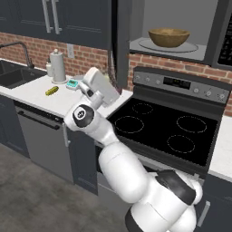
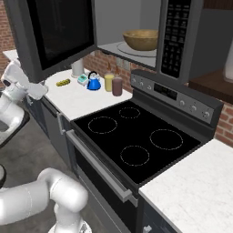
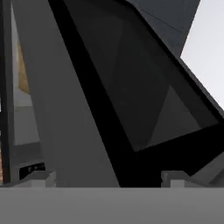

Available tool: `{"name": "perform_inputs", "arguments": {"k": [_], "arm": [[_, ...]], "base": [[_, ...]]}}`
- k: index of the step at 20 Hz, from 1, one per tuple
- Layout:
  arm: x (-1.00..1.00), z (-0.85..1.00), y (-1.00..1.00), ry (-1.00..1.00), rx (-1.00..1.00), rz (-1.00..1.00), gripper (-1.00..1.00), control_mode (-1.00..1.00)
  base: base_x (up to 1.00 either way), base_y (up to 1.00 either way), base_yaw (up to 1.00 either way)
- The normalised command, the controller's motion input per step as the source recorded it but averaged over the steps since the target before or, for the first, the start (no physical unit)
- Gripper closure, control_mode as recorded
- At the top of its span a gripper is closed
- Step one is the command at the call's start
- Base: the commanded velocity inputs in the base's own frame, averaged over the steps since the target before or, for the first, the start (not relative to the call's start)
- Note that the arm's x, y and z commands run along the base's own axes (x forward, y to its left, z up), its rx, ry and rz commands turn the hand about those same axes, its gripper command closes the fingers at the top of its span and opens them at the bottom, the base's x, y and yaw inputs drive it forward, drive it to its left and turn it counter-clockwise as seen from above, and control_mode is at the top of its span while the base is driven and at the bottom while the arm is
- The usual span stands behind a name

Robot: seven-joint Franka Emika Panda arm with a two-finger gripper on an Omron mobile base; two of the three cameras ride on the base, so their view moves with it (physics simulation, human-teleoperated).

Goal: Pick the onion from the sink and place it in the bowl. Then pick the bowl and place it in the microwave. Then close the microwave door and press the start button.

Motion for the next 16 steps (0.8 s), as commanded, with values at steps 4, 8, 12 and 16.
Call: {"name": "perform_inputs", "arguments": {"k": [4,8,12,16], "arm": [[-0.52,0.54,-0.84,-0.05,0.31,-0.32,-1.00,-1.00],[-0.51,0.54,-0.92,-0.01,0.31,-0.27,-1.00,-1.00],[-0.49,0.49,-0.89,0.00,0.29,-0.23,-1.00,-1.00],[-0.43,0.45,-0.89,0.00,0.28,-0.22,-1.00,-1.00]], "base": [[0.00,0.00,0.00],[0.00,0.00,0.00],[0.00,0.00,0.00],[0.00,0.00,0.00]]}}
